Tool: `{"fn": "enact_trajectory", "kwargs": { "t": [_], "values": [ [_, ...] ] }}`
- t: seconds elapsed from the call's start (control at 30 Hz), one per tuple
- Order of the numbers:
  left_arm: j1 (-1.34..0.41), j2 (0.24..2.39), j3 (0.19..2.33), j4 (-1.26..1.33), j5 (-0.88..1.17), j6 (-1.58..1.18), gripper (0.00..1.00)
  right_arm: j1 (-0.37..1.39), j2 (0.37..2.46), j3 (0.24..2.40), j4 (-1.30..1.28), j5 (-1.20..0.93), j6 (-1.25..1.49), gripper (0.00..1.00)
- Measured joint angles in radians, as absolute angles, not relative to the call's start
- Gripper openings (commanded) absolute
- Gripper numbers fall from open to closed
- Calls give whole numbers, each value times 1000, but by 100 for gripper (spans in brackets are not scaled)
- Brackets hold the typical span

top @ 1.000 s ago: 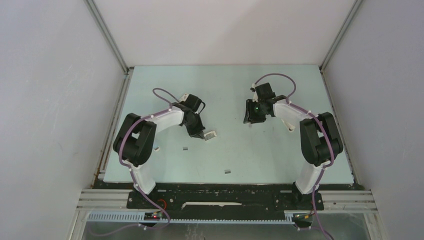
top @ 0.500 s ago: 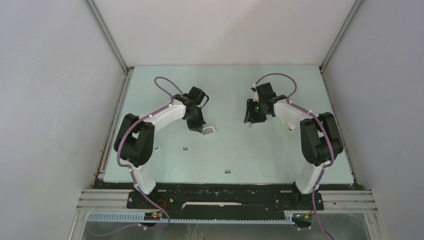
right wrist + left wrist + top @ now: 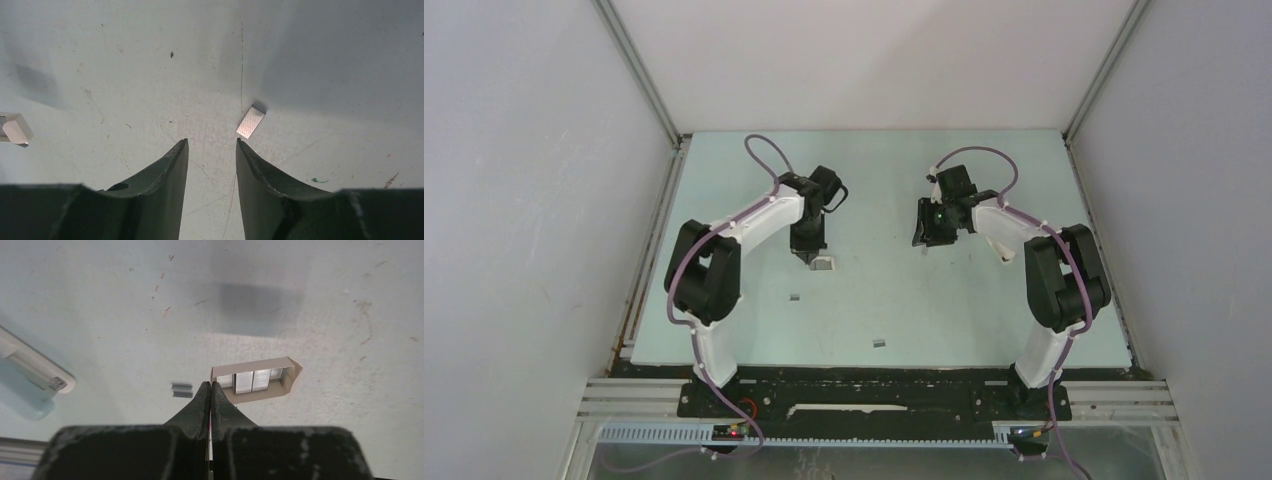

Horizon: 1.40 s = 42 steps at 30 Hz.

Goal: Unload the staples from the stapler
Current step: Adjust the staple box at the center of the board.

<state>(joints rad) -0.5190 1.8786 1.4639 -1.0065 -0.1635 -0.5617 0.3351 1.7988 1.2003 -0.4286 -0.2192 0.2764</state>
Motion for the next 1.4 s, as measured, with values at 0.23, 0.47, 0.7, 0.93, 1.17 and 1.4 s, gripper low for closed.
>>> {"fn": "enact_trajectory", "kwargs": {
  "t": [0.23,0.47,0.7,0.93,1.17,1.4],
  "values": [
    [-549,1923,1572,-1137,-279,-504,0,335,1799,1200,-428,-220,278,48],
    [-596,1972,1652,-1218,-385,-468,0,335,1799,1200,-427,-222,279,48],
    [-620,2006,1676,-1260,-435,-451,0,335,1799,1200,-426,-227,279,48],
    [-621,2011,1677,-1254,-421,-451,0,335,1799,1200,-426,-229,279,48],
    [-619,2010,1644,-1157,-317,-471,0,334,1799,1200,-426,-230,279,48],
    [-613,2010,1564,-1056,-204,-508,0,333,1799,1200,-426,-230,279,48]
  ]
}}
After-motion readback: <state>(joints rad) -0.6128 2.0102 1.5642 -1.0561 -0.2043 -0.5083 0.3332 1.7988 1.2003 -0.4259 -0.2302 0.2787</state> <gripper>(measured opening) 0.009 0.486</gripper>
